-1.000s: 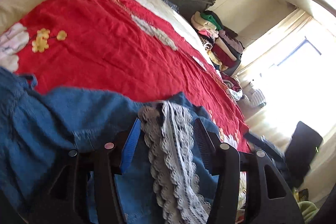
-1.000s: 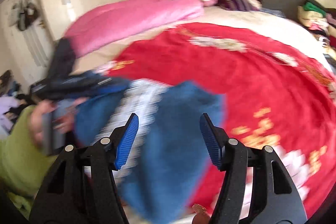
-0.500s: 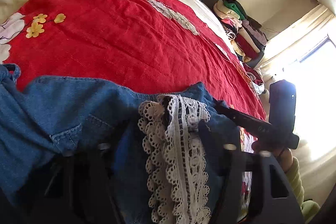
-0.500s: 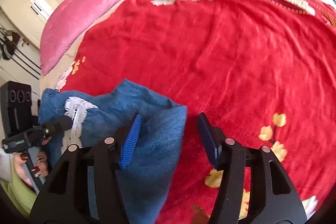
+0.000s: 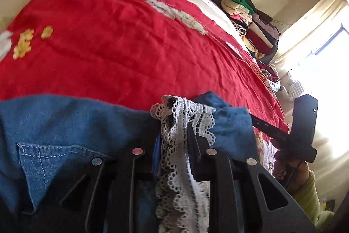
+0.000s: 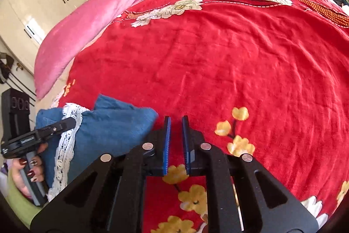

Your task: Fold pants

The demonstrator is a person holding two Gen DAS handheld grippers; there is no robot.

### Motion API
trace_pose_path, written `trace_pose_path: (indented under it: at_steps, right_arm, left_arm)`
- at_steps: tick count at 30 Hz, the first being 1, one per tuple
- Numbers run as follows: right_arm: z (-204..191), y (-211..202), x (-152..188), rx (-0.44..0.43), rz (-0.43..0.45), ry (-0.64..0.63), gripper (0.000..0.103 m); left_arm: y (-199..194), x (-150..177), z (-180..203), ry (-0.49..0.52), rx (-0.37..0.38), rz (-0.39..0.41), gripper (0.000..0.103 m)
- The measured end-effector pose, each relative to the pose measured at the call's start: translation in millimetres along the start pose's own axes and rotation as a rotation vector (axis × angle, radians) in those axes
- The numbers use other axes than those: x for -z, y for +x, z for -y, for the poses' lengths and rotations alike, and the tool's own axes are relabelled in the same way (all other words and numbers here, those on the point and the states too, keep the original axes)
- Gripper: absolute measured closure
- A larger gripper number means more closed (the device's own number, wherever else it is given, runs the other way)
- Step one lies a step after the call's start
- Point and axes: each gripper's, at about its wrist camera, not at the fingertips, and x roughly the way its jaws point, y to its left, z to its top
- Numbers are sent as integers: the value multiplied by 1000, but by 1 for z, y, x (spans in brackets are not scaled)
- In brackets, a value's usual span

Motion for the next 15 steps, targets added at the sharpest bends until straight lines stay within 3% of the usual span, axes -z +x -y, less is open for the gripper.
trace_pose_path:
  at_steps: [2, 3, 4, 5, 7, 15]
  right_arm:
    - [-4, -10, 4, 8, 23, -17, 84]
    - [-7, -19, 7, 13, 44, -30, 72]
    - [-13, -28, 10, 20, 67, -52, 67]
    - [-19, -39, 15, 26, 89, -80, 66]
    - [-31, -56, 27, 29, 119, -126, 59]
    - [-81, -87, 97, 90, 129, -312, 49]
  left_arm:
    - [-3, 1, -3, -7, 19, 5, 79]
    - [-6, 1, -2, -3, 18, 10, 76]
    - [-12, 1, 0, 6, 19, 21, 70]
    - [-17, 3, -1, 12, 18, 25, 59]
    - [-29, 9, -2, 18, 29, 37, 50]
    - [-73, 50, 0, 77, 4, 32, 46]
